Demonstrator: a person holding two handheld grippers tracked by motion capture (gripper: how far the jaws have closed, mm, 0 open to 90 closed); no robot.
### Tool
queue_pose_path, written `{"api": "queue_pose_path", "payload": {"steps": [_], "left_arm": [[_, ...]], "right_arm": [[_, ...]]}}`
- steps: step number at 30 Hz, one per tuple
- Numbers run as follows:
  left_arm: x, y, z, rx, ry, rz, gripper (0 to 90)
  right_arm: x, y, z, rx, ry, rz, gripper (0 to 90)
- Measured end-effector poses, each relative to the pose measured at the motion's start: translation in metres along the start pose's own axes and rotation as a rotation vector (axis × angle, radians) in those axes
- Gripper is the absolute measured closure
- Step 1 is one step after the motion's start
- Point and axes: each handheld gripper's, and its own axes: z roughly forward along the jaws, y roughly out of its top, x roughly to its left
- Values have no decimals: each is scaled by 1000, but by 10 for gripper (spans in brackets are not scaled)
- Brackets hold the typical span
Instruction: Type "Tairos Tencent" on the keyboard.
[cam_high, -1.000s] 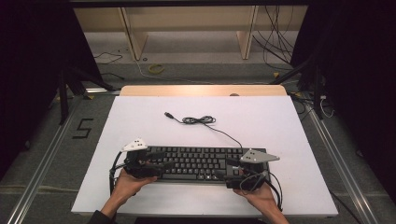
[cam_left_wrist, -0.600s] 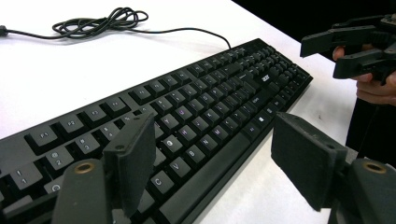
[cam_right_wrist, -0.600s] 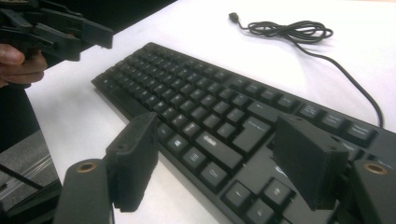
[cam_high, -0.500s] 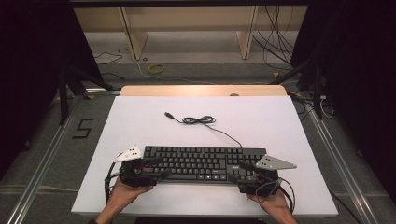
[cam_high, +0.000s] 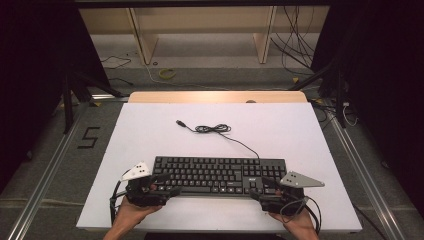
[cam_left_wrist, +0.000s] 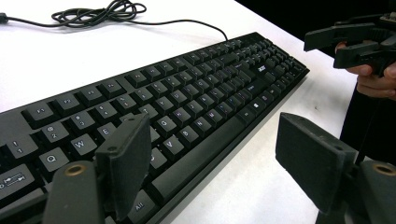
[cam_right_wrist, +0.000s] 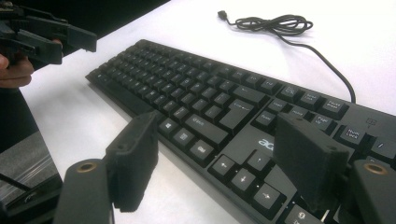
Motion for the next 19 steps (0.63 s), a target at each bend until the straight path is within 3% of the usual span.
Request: {"api": "queue_pose_path", "payload": {"steps": [19], "left_arm": [[4, 0, 0, -3, 14, 1, 265]], "right_arm": [[0, 1, 0, -8, -5, 0, 317]]}}
